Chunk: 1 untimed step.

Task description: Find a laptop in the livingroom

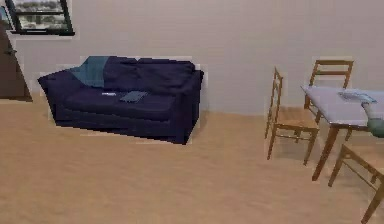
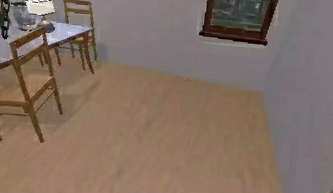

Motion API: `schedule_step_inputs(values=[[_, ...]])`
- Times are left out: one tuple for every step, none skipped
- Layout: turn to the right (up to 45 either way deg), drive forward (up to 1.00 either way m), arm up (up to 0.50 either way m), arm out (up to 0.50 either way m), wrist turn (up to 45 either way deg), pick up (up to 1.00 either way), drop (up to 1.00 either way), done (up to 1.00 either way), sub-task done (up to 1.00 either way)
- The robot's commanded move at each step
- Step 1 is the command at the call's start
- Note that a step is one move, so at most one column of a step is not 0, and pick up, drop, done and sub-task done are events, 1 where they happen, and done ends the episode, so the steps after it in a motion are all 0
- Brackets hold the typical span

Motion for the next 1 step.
schedule_step_inputs(values=[[0.0, 1.00, 0.00, 0.00, 0.0, 0.00, 0.00, 0.00, 0.00]])
